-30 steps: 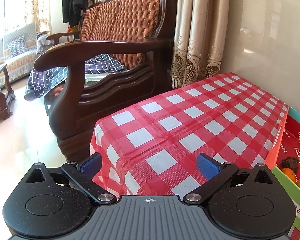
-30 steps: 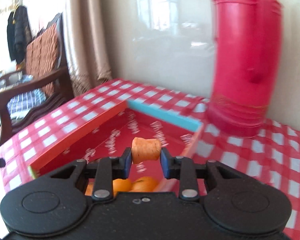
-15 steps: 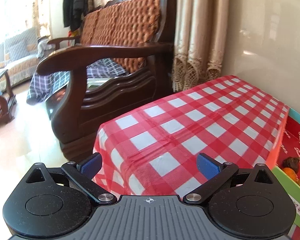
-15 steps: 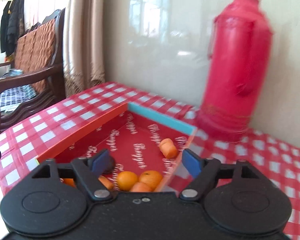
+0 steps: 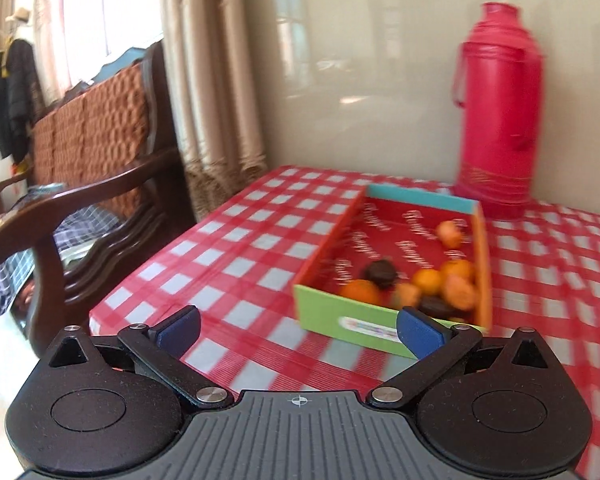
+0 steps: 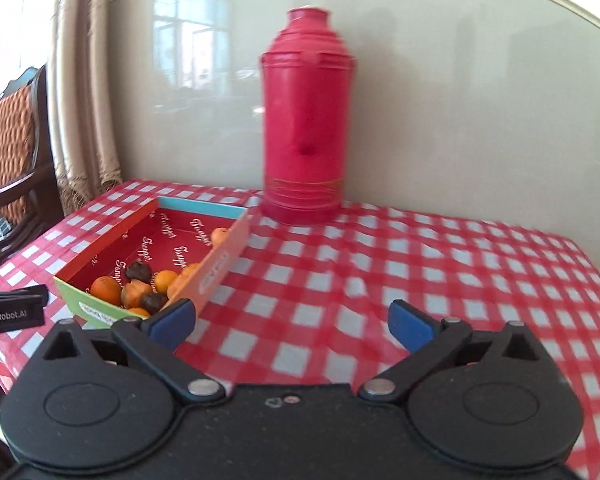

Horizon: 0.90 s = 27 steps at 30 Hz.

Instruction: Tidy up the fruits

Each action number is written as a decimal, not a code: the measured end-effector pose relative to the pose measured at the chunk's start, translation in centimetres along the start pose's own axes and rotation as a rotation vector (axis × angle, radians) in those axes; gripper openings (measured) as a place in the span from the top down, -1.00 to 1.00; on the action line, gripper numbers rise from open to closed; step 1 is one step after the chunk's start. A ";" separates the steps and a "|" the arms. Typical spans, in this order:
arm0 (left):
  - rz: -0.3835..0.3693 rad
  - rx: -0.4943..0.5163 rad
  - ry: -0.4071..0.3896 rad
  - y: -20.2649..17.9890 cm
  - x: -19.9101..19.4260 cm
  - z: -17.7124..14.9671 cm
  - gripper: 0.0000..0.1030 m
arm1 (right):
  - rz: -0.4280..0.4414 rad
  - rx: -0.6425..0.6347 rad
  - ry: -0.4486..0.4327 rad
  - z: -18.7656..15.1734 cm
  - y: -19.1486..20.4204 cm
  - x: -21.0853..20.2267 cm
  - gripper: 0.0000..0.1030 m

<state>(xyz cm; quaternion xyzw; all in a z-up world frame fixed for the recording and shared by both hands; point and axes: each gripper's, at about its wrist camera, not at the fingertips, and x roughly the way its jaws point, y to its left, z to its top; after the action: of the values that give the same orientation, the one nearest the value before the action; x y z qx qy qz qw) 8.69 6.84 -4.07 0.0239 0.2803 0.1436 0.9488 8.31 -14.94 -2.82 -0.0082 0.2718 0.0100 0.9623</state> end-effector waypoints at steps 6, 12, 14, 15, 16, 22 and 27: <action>-0.044 0.072 -0.045 -1.2 -6.0 0.1 -1.00 | -0.017 0.039 -0.035 -1.1 -0.1 -4.4 -0.89; -0.064 0.073 -0.052 -0.9 -8.3 0.4 -1.00 | -0.010 0.025 -0.065 -0.9 0.5 -6.3 -0.89; -0.066 0.060 -0.048 -0.6 -8.4 0.5 -1.00 | -0.008 0.030 -0.071 -0.7 0.6 -6.4 -0.89; -0.066 0.055 -0.048 -0.5 -8.4 0.5 -1.00 | -0.006 0.033 -0.072 -0.7 0.5 -6.6 -0.89; -0.065 0.052 -0.048 -0.4 -8.5 0.5 -1.00 | -0.004 0.035 -0.074 -0.6 0.5 -6.6 -0.89; -0.071 0.044 -0.034 -0.4 -8.1 0.1 -1.00 | 0.004 0.049 -0.068 -0.7 0.7 -6.5 -0.89; -0.072 0.042 -0.030 -0.4 -7.8 0.0 -1.00 | 0.010 0.049 -0.068 -0.7 0.8 -6.4 -0.89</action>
<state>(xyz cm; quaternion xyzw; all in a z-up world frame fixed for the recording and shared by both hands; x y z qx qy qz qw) 2.56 4.19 0.01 0.0359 0.2698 0.1032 0.9567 2.44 -14.25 -0.11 0.0169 0.2390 0.0085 0.9708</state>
